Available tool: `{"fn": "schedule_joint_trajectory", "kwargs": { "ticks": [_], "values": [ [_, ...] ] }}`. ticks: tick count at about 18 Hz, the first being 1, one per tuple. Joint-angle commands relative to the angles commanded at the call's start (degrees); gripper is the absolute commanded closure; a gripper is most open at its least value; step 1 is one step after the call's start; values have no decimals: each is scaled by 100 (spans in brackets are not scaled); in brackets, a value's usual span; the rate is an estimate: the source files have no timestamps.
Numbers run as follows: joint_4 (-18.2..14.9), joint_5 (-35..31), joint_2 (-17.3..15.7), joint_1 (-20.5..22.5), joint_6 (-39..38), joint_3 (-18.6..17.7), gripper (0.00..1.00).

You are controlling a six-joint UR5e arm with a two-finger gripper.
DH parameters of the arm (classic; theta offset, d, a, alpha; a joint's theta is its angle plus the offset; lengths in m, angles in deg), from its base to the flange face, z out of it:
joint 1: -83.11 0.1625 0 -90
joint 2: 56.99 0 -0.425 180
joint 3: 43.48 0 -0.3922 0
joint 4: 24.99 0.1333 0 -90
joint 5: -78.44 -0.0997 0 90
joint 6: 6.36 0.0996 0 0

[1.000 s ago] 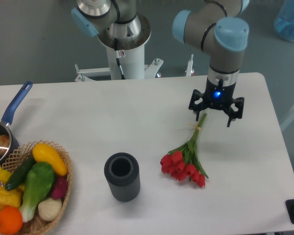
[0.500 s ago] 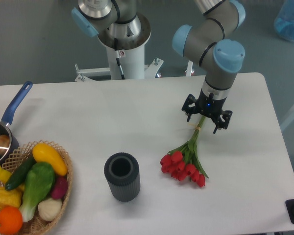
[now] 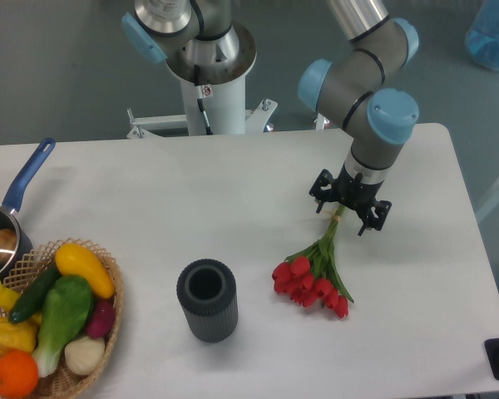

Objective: Pick up the flowers from the table
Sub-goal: 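Lower the open gripper down onto the tulip stems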

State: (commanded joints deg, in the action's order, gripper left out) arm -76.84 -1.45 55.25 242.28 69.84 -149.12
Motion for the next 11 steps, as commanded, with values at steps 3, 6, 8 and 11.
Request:
{"fn": "schedule_joint_trajectory", "kwargs": {
  "ticks": [3, 6, 8, 11],
  "values": [
    [-9, -9, 26, -9, -9, -17, 0],
    [-9, -9, 44, -18, -35, -61, 0],
    [-9, -26, 53, -18, -35, -70, 0],
    [-9, -26, 88, -26, -18, -88, 0]
  ]
}}
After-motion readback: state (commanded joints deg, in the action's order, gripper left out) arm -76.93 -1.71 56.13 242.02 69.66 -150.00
